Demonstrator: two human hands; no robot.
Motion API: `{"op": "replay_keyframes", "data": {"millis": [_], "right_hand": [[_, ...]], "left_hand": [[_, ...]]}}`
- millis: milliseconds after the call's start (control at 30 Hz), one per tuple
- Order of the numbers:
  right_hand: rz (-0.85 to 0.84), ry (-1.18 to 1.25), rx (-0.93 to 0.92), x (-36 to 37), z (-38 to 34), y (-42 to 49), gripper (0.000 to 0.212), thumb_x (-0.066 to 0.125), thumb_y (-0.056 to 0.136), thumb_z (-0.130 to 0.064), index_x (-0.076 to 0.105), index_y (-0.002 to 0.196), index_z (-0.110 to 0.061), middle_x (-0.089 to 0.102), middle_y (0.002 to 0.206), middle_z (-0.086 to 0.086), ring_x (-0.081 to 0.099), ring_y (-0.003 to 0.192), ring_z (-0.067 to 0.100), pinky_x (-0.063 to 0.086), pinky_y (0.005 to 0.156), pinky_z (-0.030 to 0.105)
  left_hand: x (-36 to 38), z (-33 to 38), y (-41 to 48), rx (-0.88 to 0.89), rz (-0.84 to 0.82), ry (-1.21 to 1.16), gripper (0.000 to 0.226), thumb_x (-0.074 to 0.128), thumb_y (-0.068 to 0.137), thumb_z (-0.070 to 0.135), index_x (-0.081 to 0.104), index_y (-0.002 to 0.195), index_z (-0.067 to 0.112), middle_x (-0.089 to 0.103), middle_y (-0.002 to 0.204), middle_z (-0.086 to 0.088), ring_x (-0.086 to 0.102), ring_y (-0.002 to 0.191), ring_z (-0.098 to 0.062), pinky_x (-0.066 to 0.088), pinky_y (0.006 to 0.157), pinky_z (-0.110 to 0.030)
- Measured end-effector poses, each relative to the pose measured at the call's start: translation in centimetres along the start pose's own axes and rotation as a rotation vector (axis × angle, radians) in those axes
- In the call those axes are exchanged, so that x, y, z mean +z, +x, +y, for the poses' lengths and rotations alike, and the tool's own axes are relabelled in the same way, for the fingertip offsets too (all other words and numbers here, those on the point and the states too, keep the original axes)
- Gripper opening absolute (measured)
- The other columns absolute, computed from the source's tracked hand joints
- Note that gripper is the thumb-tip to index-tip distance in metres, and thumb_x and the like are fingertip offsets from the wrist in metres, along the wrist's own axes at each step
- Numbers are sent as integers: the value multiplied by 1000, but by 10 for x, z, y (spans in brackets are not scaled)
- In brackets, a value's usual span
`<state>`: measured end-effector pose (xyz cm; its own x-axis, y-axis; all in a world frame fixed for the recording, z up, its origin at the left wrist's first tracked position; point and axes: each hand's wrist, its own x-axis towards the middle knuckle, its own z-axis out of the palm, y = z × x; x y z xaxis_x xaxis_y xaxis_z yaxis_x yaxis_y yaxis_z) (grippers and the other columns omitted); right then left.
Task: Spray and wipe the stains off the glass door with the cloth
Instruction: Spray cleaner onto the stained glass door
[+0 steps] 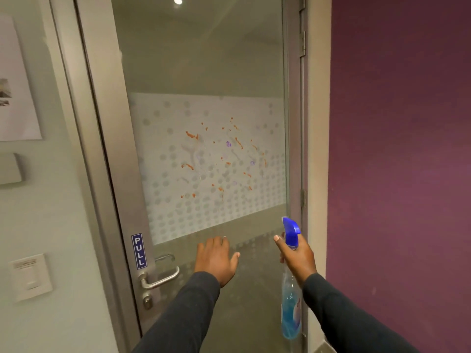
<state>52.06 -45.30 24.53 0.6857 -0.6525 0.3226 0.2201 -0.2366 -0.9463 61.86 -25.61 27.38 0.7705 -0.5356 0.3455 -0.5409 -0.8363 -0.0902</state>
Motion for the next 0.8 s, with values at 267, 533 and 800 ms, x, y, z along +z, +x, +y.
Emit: {"op": "replay_keyframes", "data": {"millis": [267, 533, 800], "right_hand": [[95, -49, 75, -49, 30, -100, 24, 76, 89, -37, 63, 106, -28, 68, 85, 3, 63, 76, 20, 59, 67, 34], [151, -88, 143, -112, 33, -211, 31, 74, 90, -36, 60, 116, -27, 70, 97, 4, 67, 84, 19, 57, 67, 28], [249, -123, 183, -184, 12, -355, 22, 74, 90, -36, 62, 107, -27, 72, 95, 1, 69, 89, 22, 60, 83, 40]], "left_hand": [[16, 63, -68, 141, -74, -92, 66, 29, 99, 54, 34, 149, 13, 47, 139, -8, 41, 128, -29, 30, 107, -47], [7, 142, -162, 283, -149, -184, 66, 29, 100, 53, 30, 152, 13, 40, 148, -11, 35, 137, -29, 24, 115, -49], [-11, 212, -296, 412, -204, -235, 63, 29, 99, 54, 33, 149, 15, 42, 146, -9, 38, 134, -27, 28, 113, -48]]}}
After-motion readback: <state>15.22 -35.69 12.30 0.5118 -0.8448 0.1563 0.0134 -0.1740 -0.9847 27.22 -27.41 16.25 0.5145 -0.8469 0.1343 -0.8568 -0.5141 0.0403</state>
